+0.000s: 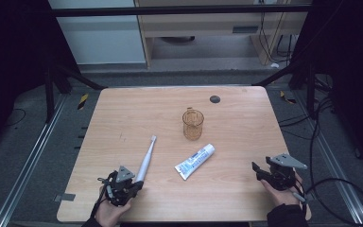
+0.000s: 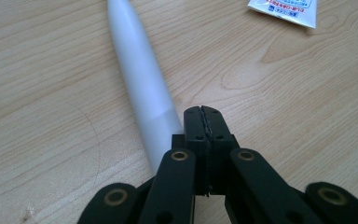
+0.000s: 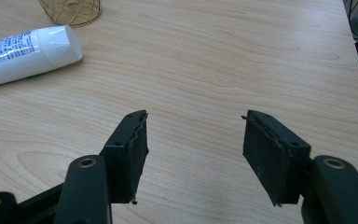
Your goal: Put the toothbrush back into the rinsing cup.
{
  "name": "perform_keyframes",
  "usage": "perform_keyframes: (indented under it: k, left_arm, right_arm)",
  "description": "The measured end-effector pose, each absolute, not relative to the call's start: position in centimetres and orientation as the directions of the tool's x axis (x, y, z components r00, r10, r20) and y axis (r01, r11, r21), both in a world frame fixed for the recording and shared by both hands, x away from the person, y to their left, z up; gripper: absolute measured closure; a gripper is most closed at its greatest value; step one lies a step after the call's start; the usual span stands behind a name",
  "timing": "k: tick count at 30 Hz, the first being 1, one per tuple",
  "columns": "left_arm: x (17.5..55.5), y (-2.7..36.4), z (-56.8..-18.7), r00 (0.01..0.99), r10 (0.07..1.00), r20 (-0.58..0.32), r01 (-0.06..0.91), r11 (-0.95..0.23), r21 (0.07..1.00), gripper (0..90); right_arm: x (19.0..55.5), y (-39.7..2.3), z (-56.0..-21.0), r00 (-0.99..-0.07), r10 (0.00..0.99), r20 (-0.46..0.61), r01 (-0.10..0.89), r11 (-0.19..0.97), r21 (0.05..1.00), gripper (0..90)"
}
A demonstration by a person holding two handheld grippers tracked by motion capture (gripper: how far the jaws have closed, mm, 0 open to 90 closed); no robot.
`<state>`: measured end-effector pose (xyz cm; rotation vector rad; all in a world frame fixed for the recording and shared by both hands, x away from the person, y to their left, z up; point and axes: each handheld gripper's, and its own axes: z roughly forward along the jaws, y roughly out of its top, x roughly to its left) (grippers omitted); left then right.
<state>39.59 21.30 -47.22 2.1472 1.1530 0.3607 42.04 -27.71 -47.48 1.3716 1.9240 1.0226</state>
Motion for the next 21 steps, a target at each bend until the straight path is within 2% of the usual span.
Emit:
perform_keyframes:
  k: [11, 21]
  left_arm:
    - [40.6, 23.5, -44.0, 0.507, 0.857, -0.091, 0.598, -0.274, 0.754, 89.6]
    - [44.2, 24.2, -41.5, 0.453, 0.887, -0.093, 0.576, -0.211, 0.790, 87.7]
  right_arm:
    - [42.1, -27.9, -47.4, -0.311, 0.950, -0.009, 0.517, 0.177, 0.837, 39.3]
    - [42.2, -28.0, -47.3, -0.309, 0.951, 0.012, 0.526, 0.161, 0.835, 37.6]
